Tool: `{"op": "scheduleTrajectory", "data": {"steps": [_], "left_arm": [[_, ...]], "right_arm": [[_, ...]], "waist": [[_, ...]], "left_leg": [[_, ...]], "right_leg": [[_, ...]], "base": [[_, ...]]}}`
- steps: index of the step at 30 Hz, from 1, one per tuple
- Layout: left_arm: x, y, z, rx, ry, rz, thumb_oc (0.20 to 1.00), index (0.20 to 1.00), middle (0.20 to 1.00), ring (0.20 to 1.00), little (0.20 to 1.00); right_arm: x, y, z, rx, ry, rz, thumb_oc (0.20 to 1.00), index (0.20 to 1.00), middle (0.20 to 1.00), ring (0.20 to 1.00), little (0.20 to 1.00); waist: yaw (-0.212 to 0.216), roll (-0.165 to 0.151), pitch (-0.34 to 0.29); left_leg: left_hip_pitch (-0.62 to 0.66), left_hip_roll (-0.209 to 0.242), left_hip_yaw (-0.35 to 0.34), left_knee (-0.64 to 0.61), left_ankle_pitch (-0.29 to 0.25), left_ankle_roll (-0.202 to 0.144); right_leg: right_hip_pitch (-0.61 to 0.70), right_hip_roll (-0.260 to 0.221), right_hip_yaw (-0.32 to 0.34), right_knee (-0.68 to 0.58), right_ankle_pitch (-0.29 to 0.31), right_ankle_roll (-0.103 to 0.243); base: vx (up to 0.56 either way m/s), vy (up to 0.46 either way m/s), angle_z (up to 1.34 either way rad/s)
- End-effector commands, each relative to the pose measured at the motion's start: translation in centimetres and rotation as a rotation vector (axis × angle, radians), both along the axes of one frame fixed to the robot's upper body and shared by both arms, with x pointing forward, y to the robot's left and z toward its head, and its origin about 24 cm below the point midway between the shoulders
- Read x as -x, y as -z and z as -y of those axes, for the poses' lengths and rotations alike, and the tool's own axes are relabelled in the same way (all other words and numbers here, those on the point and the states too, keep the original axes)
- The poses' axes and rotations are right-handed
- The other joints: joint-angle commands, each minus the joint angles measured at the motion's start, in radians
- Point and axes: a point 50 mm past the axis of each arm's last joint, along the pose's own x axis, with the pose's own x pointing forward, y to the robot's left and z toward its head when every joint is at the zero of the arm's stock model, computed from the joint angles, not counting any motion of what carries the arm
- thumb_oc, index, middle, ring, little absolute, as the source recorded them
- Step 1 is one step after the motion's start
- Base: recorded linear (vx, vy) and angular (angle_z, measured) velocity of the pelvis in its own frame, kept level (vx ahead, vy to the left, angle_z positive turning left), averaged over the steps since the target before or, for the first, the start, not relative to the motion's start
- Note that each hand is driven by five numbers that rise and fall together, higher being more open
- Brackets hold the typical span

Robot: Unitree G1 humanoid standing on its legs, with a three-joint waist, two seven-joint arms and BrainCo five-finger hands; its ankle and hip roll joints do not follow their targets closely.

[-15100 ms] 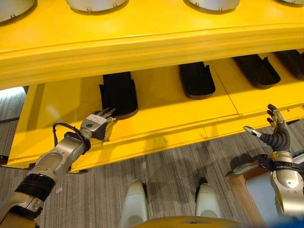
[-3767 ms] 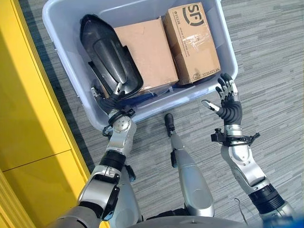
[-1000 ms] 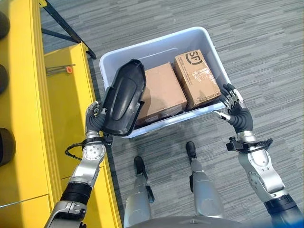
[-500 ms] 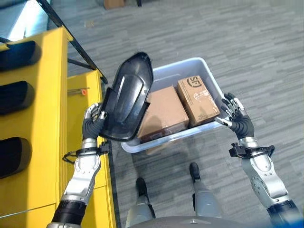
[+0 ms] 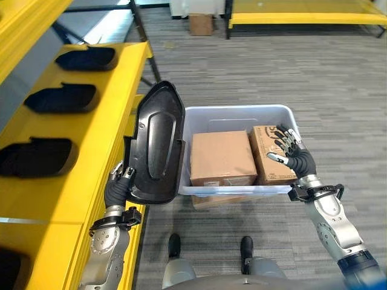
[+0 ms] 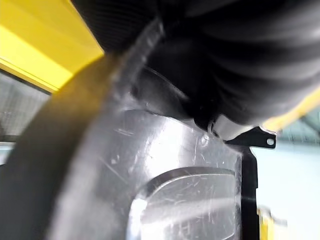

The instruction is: Move parts from the plastic box to the shelf.

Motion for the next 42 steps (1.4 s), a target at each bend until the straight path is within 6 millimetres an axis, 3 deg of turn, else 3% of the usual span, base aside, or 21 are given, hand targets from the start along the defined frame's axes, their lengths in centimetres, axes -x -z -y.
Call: {"op": "scheduleTrajectory", "data": {"steps": [1, 2, 3, 4, 7, 10, 11, 12, 13, 15, 16, 19, 23, 24, 26, 28, 31, 33, 37, 38, 42], "left_arm": [[-1.9, -3.9, -1.7, -0.025, -0.004, 0.2, 0.2, 0.2, 0.2, 0.2, 0.2], [-1.9, -3.9, -1.7, -0.025, -0.004, 0.2, 0.2, 0.2, 0.2, 0.2, 0.2], [-2.0, -4.3, -1.6, -0.042, -0.002, 0.214, 0.2, 0.2, 0.2, 0.2, 0.2], [-2.2, -4.5, -1.6, -0.064, -0.002, 0.222, 0.2, 0.2, 0.2, 0.2, 0.2], [-2.3, -4.8, -1.6, -0.11, 0.003, 0.225, 0.2, 0.2, 0.2, 0.2, 0.2], [-2.0, -4.5, -1.8, -0.133, -0.004, 0.204, 0.2, 0.2, 0.2, 0.2, 0.2], [-1.6, -4.6, -2.4, -0.159, -0.021, 0.2, 0.2, 0.2, 0.2, 0.2, 0.2], [-1.6, -4.6, -2.4, -0.16, -0.022, 0.2, 0.2, 0.2, 0.2, 0.2, 0.2], [-1.1, -4.8, -3.1, -0.21, -0.046, 0.195, 0.2, 0.2, 0.2, 0.2, 0.2], [-1.0, -4.9, -3.3, -0.223, -0.061, 0.198, 0.2, 0.2, 0.2, 0.2, 0.2], [-1.0, -5.2, -3.6, -0.246, -0.071, 0.201, 0.2, 0.2, 0.2, 0.2, 0.2], [-0.9, -5.6, -3.9, -0.284, -0.082, 0.211, 0.2, 0.2, 0.2, 0.2, 0.2], [-1.1, -6.0, -3.9, -0.317, -0.088, 0.223, 0.2, 0.2, 0.2, 0.2, 0.2], [-1.4, -6.1, -4.0, -0.334, -0.089, 0.224, 0.2, 0.2, 0.2, 0.2, 0.2], [-1.9, -6.5, -4.0, -0.353, -0.093, 0.238, 0.2, 0.2, 0.2, 0.2, 0.2], [-2.4, -6.8, -4.0, -0.369, -0.097, 0.249, 0.2, 0.2, 0.2, 0.2, 0.2], [-2.5, -7.3, -4.1, -0.396, -0.094, 0.26, 0.2, 0.2, 0.2, 0.2, 0.2], [-2.3, -7.2, -4.3, -0.407, -0.106, 0.254, 0.2, 0.2, 0.2, 0.2, 0.2], [-1.8, -6.8, -4.4, -0.39, -0.113, 0.239, 0.2, 0.2, 0.2, 0.2, 0.2], [-1.2, -6.7, -4.4, -0.363, -0.112, 0.241, 0.2, 0.2, 0.2, 0.2, 0.2], [-1.2, -6.2, -3.9, -0.352, -0.077, 0.226, 0.2, 0.2, 0.2, 0.2, 0.2]], "right_arm": [[-0.7, -2.2, 0.9, 0.042, 0.028, 0.11, 1.0, 1.0, 1.0, 1.0, 1.0], [-0.7, -2.3, 0.9, 0.042, 0.029, 0.111, 1.0, 1.0, 1.0, 1.0, 1.0], [-0.5, -2.3, 1.2, 0.035, 0.047, 0.115, 1.0, 1.0, 1.0, 1.0, 1.0], [-0.4, -2.1, 1.3, 0.029, 0.056, 0.11, 1.0, 1.0, 1.0, 1.0, 1.0], [-0.1, -1.2, 1.1, -0.018, 0.066, 0.08, 1.0, 1.0, 1.0, 1.0, 1.0], [0.4, -0.9, 1.3, -0.046, 0.081, 0.07, 1.0, 1.0, 1.0, 1.0, 1.0], [0.4, -0.7, 0.9, -0.065, 0.071, 0.061, 1.0, 1.0, 1.0, 1.0, 1.0], [0.4, -0.7, 0.9, -0.066, 0.071, 0.061, 1.0, 1.0, 1.0, 1.0, 1.0], [0.5, -0.4, 0.5, -0.06, 0.056, 0.046, 1.0, 1.0, 1.0, 1.0, 1.0], [0.4, -0.1, 0.4, -0.061, 0.054, 0.038, 1.0, 1.0, 1.0, 1.0, 1.0], [0.2, 0.0, 0.0, -0.064, 0.045, 0.032, 1.0, 1.0, 1.0, 1.0, 1.0], [0.1, 0.1, -0.2, -0.064, 0.04, 0.029, 1.0, 1.0, 1.0, 1.0, 1.0], [0.2, 0.9, -0.8, -0.082, 0.041, -0.002, 1.0, 1.0, 1.0, 1.0, 1.0], [0.2, 1.2, -1.3, -0.097, 0.031, -0.016, 1.0, 1.0, 1.0, 1.0, 1.0], [0.0, 0.9, -1.9, -0.111, 0.01, -0.005, 1.0, 1.0, 1.0, 1.0, 1.0], [-0.3, 0.7, -2.7, -0.129, -0.026, 0.0, 1.0, 1.0, 1.0, 1.0, 1.0], [-0.2, 0.7, -3.6, -0.146, -0.08, -0.006, 1.0, 1.0, 1.0, 1.0, 1.0], [-0.3, 1.1, -4.3, -0.163, -0.121, -0.025, 1.0, 1.0, 1.0, 1.0, 1.0], [-0.1, 1.4, -4.4, -0.161, -0.131, -0.038, 1.0, 1.0, 1.0, 1.0, 1.0], [-0.3, 1.0, -4.5, -0.148, -0.147, -0.024, 1.0, 1.0, 1.0, 1.0, 1.0], [-0.2, 0.8, -4.2, -0.148, -0.14, -0.016, 1.0, 1.0, 1.0, 1.0, 1.0]], "waist": [[0.009, -0.038, 0.007], [0.008, -0.037, 0.007], [0.002, -0.056, 0.006], [-0.006, -0.059, 0.002], [-0.015, -0.058, -0.007], [-0.013, -0.047, -0.016], [0.003, -0.049, -0.017], [0.001, -0.051, -0.016], [0.023, -0.06, -0.015], [0.028, -0.065, -0.014], [0.037, -0.074, -0.012], [0.047, -0.088, -0.009], [0.055, -0.1, -0.017], [0.042, -0.098, -0.026], [0.005, -0.08, -0.023], [-0.019, -0.063, -0.012], [-0.027, -0.06, -0.004], [-0.034, -0.087, -0.013], [-0.013, -0.103, -0.031], [0.008, -0.105, -0.046], [0.01, -0.114, -0.04]], "left_leg": [[0.144, 0.044, 0.076, -0.032, 0.074, -0.001], [0.14, 0.044, 0.074, -0.03, 0.075, 0.0], [0.146, 0.021, 0.104, 0.057, -0.005, 0.029], [0.171, 0.024, 0.147, 0.088, -0.037, 0.035], [0.225, -0.019, 0.131, 0.094, -0.13, 0.043], [0.237, -0.039, 0.134, 0.025, -0.161, 0.05], [0.245, -0.065, 0.122, 0.003, -0.173, 0.059], [0.245, -0.067, 0.121, 0.003, -0.173, 0.06], [0.241, -0.097, 0.112, -0.006, -0.191, 0.069], [0.238, -0.11, 0.103, -0.004, -0.203, 0.074], [0.227, -0.14, 0.09, 0.016, -0.233, 0.089], [0.21, -0.178, 0.081, 0.05, -0.266, 0.107], [0.186, -0.263, 0.051, 0.069, -0.292, 0.143], [0.19, -0.295, 0.031, 0.047, -0.282, 0.166], [0.211, -0.31, -0.008, 0.01, -0.269, 0.181], [0.223, -0.316, -0.037, -0.015, -0.242, 0.193], [0.239, -0.327, -0.069, -0.035, -0.217, 0.214], [0.25, -0.363, -0.098, -0.048, -0.202, 0.216], [0.244, -0.374, -0.091, -0.054, -0.196, 0.208], [0.231, -0.364, -0.064, -0.058, -0.194, 0.203], [0.183, -0.376, -0.066, 0.025, -0.208, 0.191]], "right_leg": [[-0.001, -0.116, 0.01, 0.115, 0.001, 0.065], [0.0, -0.115, 0.009, 0.11, 0.007, 0.065], [0.025, -0.142, -0.049, 0.066, 0.039, 0.062], [0.034, -0.152, -0.086, 0.055, 0.039, 0.056], [0.071, -0.16, -0.137, 0.031, 0.049, 0.063], [0.107, -0.19, -0.168, 0.042, 0.059, 0.084], [0.131, -0.223, -0.186, 0.036, 0.078, 0.1], [0.133, -0.225, -0.187, 0.035, 0.078, 0.101], [0.158, -0.264, -0.22, 0.019, 0.108, 0.122], [0.167, -0.278, -0.23, 0.012, 0.117, 0.131], [0.175, -0.306, -0.235, 0.005, 0.137, 0.146], [0.184, -0.34, -0.237, -0.002, 0.166, 0.165], [0.194, -0.41, -0.225, -0.011, 0.254, 0.2], [0.172, -0.42, -0.171, 0.015, 0.272, 0.194], [0.112, -0.349, 0.049, 0.053, 0.264, 0.164], [0.036, -0.206, 0.24, 0.1, 0.179, 0.124], [-0.002, -0.049, 0.267, 0.199, 0.067, 0.08], [0.014, 0.074, 0.235, 0.177, 0.027, 0.039], [0.073, 0.048, 0.215, 0.062, 0.045, 0.045], [0.111, 0.049, 0.234, -0.046, 0.078, 0.047], [0.137, 0.042, 0.212, -0.092, 0.095, 0.041]], "base": [[-0.11, -0.129, 1.2], [-0.14, -0.137, 0.97], [-0.13, -0.104, 0.82], [-0.14, -0.11, 1.04], [-0.01, -0.001, 0.79], [0.1, 0.172, 0.83], [0.09, 0.224, 1.03], [0.08, 0.305, 1.01], [0.02, 0.156, 0.73], [0.01, 0.188, 0.54], [0.01, 0.171, 0.29], [0.02, 0.204, 0.17], [0.04, 0.25, 0.26], [0.1, 0.325, 0.21], [0.1, 0.277, 0.56], [0.06, 0.241, 0.65], [0.04, 0.131, 0.28], [0.0, 0.008, 0.63], [-0.04, -0.053, 0.24], [-0.06, -0.076, 0.12], [-0.12, -0.047, 0.0]]}}
